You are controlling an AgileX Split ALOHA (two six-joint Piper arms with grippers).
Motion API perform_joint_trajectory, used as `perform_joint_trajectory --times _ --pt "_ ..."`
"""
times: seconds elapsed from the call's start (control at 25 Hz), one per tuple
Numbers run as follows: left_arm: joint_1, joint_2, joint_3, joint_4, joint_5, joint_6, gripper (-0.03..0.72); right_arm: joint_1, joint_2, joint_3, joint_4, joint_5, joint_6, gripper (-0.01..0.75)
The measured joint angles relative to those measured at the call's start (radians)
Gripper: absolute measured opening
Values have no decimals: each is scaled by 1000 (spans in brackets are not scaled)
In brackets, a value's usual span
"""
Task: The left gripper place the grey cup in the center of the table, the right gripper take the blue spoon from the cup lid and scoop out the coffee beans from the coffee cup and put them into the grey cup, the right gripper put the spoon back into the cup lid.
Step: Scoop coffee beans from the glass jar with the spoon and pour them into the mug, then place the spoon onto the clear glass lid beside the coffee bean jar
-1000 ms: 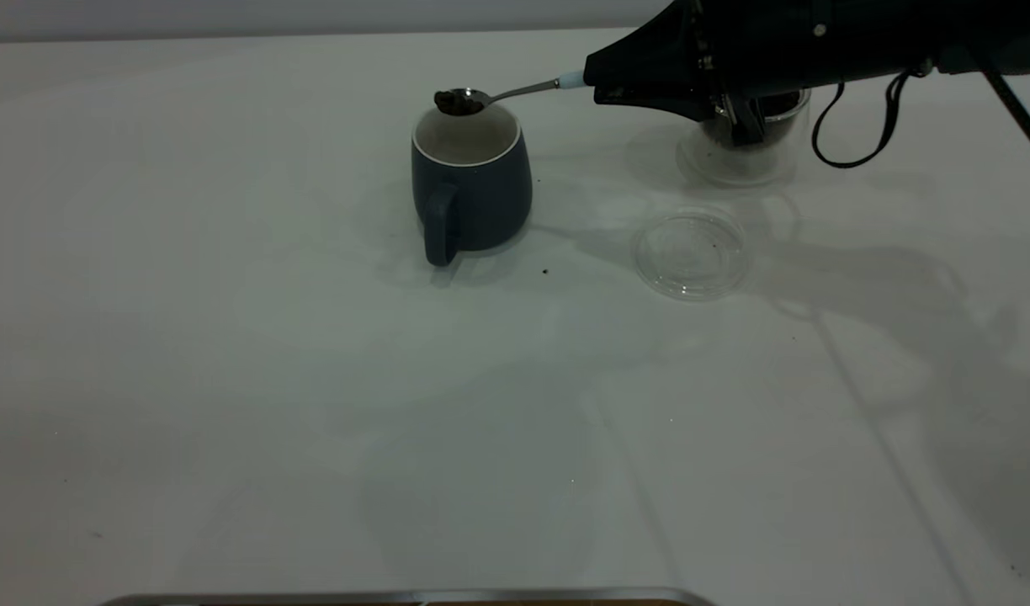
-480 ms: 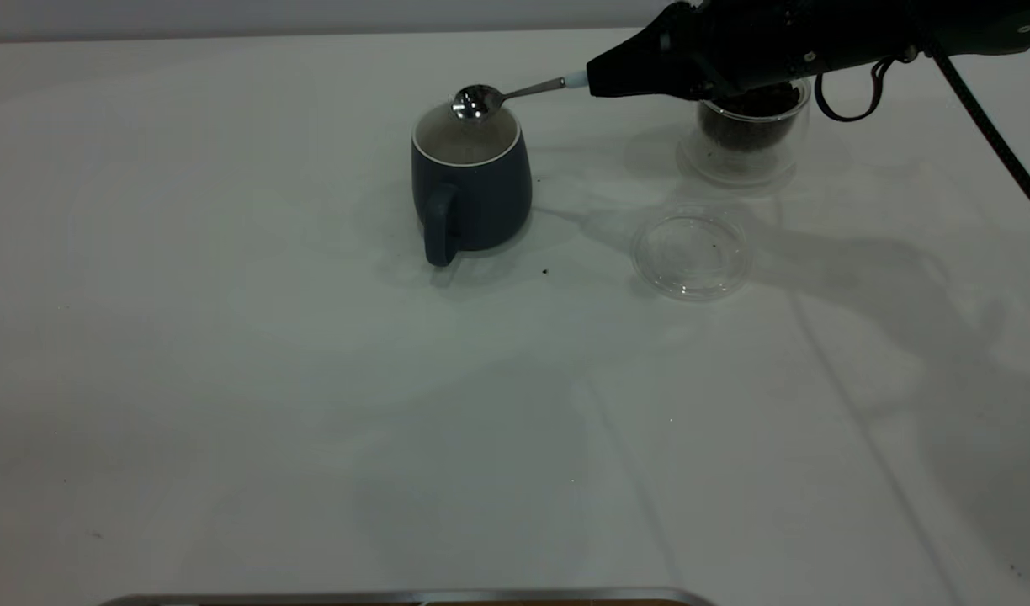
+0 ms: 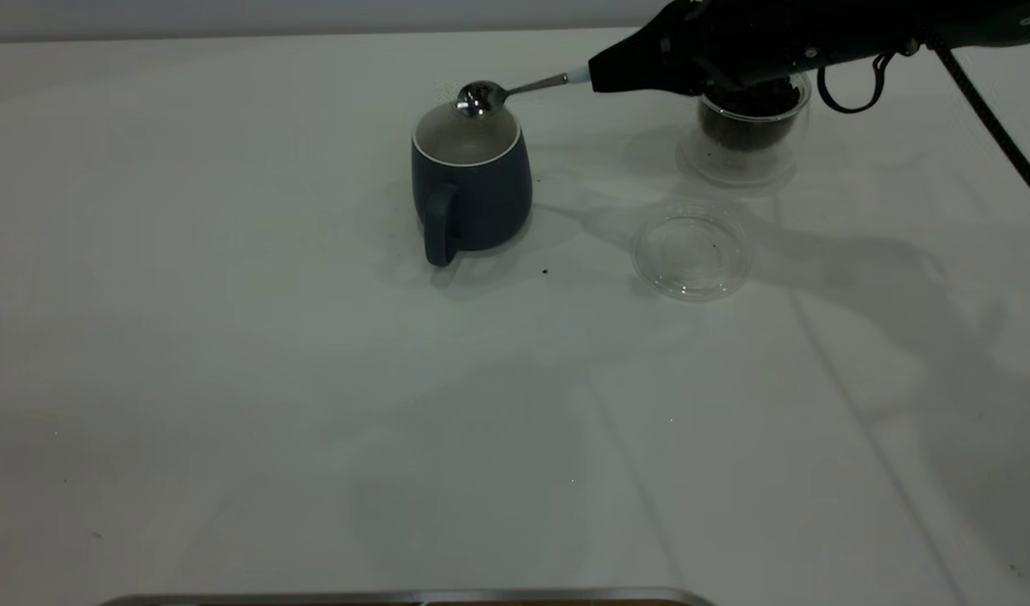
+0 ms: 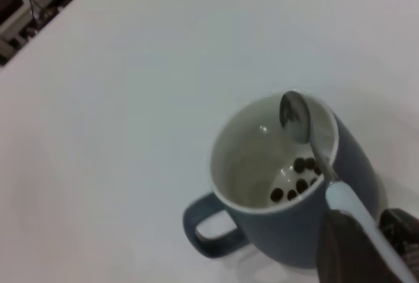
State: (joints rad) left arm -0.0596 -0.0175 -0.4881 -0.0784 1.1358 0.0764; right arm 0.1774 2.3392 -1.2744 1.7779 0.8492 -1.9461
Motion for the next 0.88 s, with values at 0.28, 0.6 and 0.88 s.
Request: perform_joint_trajectory --times 0.28,0.6,0.88 --pt "0 0 0 0 0 0 555 -11 -144 0 -21 35 278 103" --pt "0 0 0 0 0 0 555 -41 -172 6 -228 157 657 103" --pt "0 0 0 0 0 1 555 -103 -201 212 -141 173 673 103"
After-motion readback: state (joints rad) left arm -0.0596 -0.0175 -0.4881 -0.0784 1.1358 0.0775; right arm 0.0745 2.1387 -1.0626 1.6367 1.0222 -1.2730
